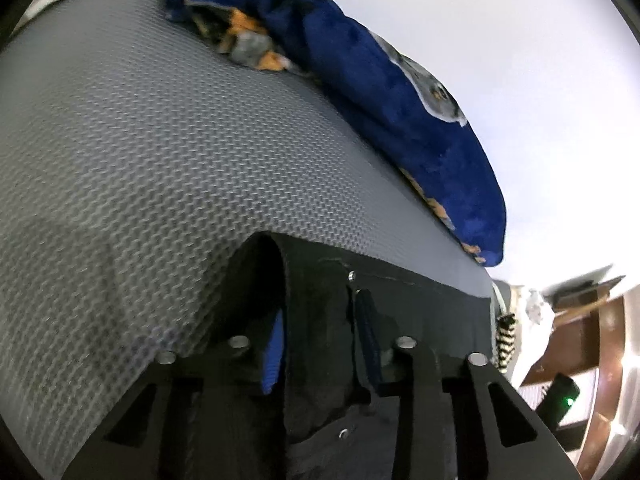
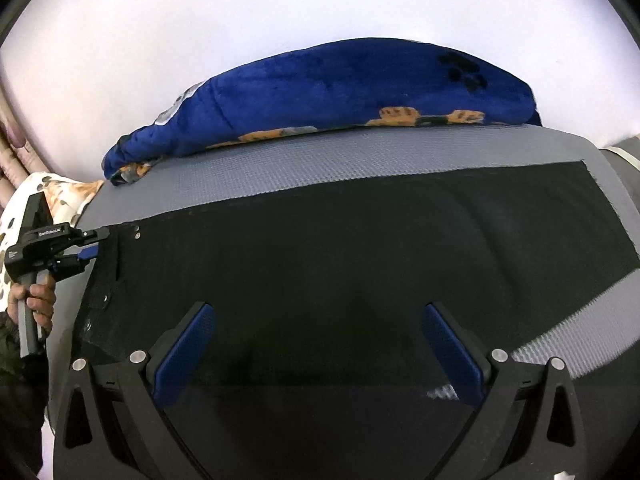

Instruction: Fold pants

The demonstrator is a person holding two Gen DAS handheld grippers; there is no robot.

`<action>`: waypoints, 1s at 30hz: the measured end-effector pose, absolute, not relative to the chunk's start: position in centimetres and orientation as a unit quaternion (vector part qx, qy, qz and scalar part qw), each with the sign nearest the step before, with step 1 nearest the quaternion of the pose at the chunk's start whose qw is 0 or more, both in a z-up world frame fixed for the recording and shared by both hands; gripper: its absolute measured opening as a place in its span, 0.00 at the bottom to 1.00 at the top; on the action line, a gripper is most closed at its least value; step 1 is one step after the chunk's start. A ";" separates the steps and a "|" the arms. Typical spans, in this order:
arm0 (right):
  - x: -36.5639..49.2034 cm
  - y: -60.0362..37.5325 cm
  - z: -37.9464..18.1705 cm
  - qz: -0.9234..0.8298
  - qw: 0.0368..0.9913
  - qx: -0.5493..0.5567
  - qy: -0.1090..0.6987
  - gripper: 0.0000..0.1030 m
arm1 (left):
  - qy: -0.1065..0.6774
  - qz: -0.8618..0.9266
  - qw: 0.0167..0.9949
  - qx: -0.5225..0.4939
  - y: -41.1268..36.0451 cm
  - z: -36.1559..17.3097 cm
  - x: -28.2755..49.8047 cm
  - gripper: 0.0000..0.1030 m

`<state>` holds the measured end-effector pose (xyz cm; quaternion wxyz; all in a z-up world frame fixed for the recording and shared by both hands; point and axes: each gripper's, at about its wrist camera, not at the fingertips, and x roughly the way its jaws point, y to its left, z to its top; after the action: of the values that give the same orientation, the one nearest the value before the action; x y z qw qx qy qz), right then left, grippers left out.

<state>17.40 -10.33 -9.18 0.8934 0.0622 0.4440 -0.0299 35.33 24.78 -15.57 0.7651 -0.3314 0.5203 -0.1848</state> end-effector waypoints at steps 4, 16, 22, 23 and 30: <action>19.4 -9.9 -9.6 -0.014 0.894 0.055 0.444 1.00 | 0.521 -0.203 0.756 -0.341 24.1 -16.0 36.7 0.31; 27.5 -8.7 -11.0 0.113 0.872 -0.022 0.475 0.99 | 0.484 -0.213 0.773 -0.351 22.7 -15.8 36.1 0.07; 32.0 -9.5 -10.5 0.190 0.837 -0.096 0.503 0.99 | 0.404 -0.277 0.804 -0.337 22.4 -10.7 32.3 0.07; 33.0 -9.6 -10.5 0.213 0.823 -0.108 0.515 0.99 | 0.393 -0.293 0.807 -0.330 22.2 -9.9 31.6 0.07; 37.7 -9.8 -11.9 0.348 0.700 -0.146 0.606 0.92 | 0.356 -0.344 0.818 -0.294 21.2 -7.1 28.7 0.07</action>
<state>37.72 -9.82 -11.86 0.6998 -0.1463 0.6064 0.3481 28.65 21.15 -7.06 0.8176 -0.2938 0.3559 -0.3442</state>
